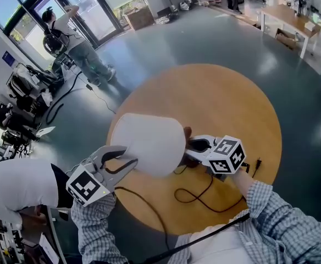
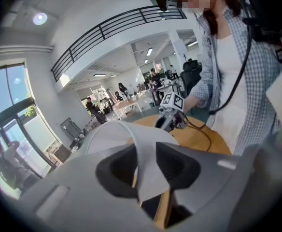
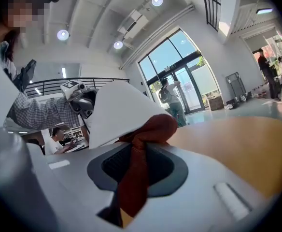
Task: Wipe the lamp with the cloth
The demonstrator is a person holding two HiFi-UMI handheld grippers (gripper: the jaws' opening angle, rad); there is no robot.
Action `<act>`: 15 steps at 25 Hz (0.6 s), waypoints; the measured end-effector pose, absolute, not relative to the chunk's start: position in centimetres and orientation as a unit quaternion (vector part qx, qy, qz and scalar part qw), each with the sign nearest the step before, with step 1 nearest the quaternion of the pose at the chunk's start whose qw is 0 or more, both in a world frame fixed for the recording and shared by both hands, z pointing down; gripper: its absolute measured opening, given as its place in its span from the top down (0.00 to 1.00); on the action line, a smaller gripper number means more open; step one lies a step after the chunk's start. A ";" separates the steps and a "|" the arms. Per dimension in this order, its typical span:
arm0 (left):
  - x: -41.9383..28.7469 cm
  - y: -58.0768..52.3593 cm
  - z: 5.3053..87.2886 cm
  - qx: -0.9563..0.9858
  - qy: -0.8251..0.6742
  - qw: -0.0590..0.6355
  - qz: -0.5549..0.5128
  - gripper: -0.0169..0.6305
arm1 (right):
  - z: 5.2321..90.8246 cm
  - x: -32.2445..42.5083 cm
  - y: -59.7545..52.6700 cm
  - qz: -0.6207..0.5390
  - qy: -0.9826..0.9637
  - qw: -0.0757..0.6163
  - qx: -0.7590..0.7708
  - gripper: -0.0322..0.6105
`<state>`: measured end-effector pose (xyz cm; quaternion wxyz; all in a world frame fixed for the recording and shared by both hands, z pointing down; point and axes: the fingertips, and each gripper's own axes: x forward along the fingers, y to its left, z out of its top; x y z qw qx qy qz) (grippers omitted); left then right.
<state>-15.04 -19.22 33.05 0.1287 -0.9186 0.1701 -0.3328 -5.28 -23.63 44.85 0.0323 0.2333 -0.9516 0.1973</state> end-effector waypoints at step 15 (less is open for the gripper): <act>-15.9 -20.4 33.2 -0.920 0.191 0.112 -0.323 0.78 | 58.4 -2.7 -22.5 0.222 -0.915 0.206 0.268 0.81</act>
